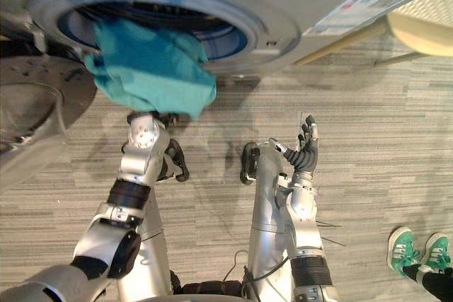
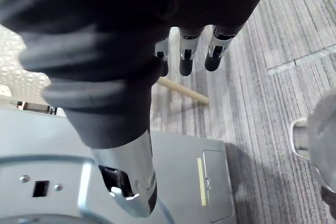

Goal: Pick up the laundry basket with both hands and put the clothes into the washing machine.

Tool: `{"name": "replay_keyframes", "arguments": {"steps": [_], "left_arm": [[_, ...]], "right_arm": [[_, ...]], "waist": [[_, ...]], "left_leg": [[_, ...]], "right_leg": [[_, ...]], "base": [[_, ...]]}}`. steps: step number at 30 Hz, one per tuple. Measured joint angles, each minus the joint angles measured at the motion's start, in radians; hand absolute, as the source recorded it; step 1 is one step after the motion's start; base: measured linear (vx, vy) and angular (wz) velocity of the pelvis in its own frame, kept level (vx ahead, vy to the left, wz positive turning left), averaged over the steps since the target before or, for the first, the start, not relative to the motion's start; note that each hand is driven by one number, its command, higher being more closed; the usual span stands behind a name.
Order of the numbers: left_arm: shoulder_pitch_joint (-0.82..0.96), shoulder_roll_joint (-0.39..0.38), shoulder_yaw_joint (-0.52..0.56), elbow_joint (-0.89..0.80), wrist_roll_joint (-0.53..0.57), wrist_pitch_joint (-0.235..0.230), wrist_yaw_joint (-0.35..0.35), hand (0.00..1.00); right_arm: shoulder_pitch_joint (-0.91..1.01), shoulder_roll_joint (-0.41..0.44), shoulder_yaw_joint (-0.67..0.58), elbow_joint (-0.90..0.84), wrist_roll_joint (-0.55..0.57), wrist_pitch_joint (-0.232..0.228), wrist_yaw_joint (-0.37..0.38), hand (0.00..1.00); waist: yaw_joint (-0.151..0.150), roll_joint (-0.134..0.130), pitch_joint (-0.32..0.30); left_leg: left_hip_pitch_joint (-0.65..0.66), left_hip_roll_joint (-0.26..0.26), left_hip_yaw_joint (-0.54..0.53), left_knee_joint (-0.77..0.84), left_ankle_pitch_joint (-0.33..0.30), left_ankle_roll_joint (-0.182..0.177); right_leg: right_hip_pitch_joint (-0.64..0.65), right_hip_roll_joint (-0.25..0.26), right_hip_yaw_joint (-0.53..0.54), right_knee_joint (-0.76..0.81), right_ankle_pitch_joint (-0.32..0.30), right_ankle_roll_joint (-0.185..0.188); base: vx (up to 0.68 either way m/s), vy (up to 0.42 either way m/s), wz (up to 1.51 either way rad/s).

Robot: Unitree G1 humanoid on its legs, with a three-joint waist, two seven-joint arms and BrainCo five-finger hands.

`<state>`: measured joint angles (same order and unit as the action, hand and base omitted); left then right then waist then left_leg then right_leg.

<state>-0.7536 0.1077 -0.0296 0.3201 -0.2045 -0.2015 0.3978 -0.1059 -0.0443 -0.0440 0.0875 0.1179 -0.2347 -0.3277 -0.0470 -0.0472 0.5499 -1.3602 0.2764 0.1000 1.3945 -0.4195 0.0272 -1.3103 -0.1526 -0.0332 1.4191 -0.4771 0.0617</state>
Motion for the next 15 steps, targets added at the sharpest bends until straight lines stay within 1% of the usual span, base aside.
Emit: {"name": "replay_keyframes", "arguments": {"steps": [3, 4, 5, 7, 8, 9, 10, 12, 13, 15], "left_arm": [[-0.12, 0.082, 0.001, -0.044, 0.0, 0.0, 0.033, 1.0], [-0.182, 0.133, 0.003, -0.045, 0.0, 0.0, 0.048, 1.0], [-0.212, 0.163, 0.003, -0.045, -0.001, 0.0, 0.057, 1.0], [-0.334, 0.276, 0.001, -0.044, -0.009, 0.0, 0.082, 1.0], [-0.363, 0.296, 0.0, -0.043, -0.009, 0.0, 0.087, 0.0], [-0.418, 0.325, -0.001, -0.032, -0.008, -0.001, 0.094, 0.0], [-0.464, 0.35, -0.001, -0.008, -0.006, -0.001, 0.101, 0.0], [-0.52, 0.386, -0.003, 0.04, -0.001, 0.0, 0.108, 0.0], [-0.566, 0.406, -0.012, 0.084, 0.007, 0.006, 0.107, 0.0], [-0.618, 0.427, -0.04, 0.146, 0.03, 0.026, 0.106, 0.0]], "right_arm": [[0.002, 0.003, -0.022, -0.005, 0.0, -0.019, 0.002, 0.0], [0.002, 0.004, -0.037, -0.017, 0.002, -0.027, 0.004, 0.0], [0.002, 0.003, -0.04, -0.023, 0.005, -0.031, 0.005, 0.0], [0.002, 0.005, -0.045, -0.047, 0.021, -0.054, 0.019, 0.0], [0.002, 0.005, -0.047, -0.051, 0.028, -0.06, 0.026, 0.0], [0.005, 0.008, -0.055, -0.062, 0.03, -0.065, 0.033, 0.0], [0.009, 0.013, -0.065, -0.07, 0.03, -0.071, 0.044, 0.0], [0.01, 0.019, -0.065, -0.082, 0.037, -0.075, 0.057, 0.0], [0.011, 0.019, -0.065, -0.082, 0.041, -0.083, 0.077, 0.0], [0.016, 0.017, -0.069, -0.086, 0.051, -0.094, 0.096, 0.0]], "waist": [[-0.007, -0.001, 0.0], [-0.012, -0.001, 0.0], [-0.016, -0.002, 0.0], [-0.03, -0.01, 0.003], [-0.034, -0.015, 0.005], [-0.035, -0.017, 0.006], [-0.04, -0.019, 0.007], [-0.05, -0.022, 0.009], [-0.051, -0.031, 0.01], [-0.051, -0.032, 0.01]], "left_leg": [[-0.07, 0.004, -0.009, 0.041, 0.0, 0.0], [-0.095, 0.006, -0.011, 0.05, 0.002, -0.001], [-0.106, 0.008, -0.013, 0.053, 0.003, -0.003], [-0.151, 0.021, -0.016, 0.058, 0.011, -0.007], [-0.159, 0.021, -0.017, 0.059, 0.013, -0.008], [-0.178, 0.023, -0.025, 0.064, 0.018, -0.004], [-0.194, 0.025, -0.032, 0.079, 0.021, 0.002], [-0.215, 0.025, -0.042, 0.095, 0.021, 0.002], [-0.224, 0.025, -0.043, 0.097, 0.021, 0.002], [-0.235, 0.025, -0.045, 0.101, 0.021, 0.002]], "right_leg": [[-0.071, 0.002, 0.006, 0.047, -0.003, -0.004], [-0.096, 0.007, 0.01, 0.057, -0.002, -0.005], [-0.109, 0.01, 0.011, 0.061, -0.002, -0.005], [-0.153, 0.013, 0.004, 0.063, 0.005, -0.007], [-0.161, 0.014, 0.003, 0.064, 0.007, -0.01], [-0.175, 0.016, -0.004, 0.066, 0.013, -0.02], [-0.187, 0.017, -0.008, 0.079, 0.013, -0.02], [-0.2, 0.017, -0.014, 0.092, 0.012, -0.02], [-0.21, 0.016, -0.014, 0.096, 0.012, -0.02], [-0.218, 0.015, -0.016, 0.099, 0.011, -0.02]], "base": [[-0.07, -0.051, 0.01], [-0.07, -0.052, -0.02], [-0.06, -0.048, -0.08], [-0.04, -0.041, -0.11], [-0.01, -0.038, -0.07], [0.02, -0.037, -0.04], [0.04, -0.033, -0.04], [0.04, -0.015, -0.02], [0.04, -0.016, -0.01], [0.03, -0.017, 0.03]]}}
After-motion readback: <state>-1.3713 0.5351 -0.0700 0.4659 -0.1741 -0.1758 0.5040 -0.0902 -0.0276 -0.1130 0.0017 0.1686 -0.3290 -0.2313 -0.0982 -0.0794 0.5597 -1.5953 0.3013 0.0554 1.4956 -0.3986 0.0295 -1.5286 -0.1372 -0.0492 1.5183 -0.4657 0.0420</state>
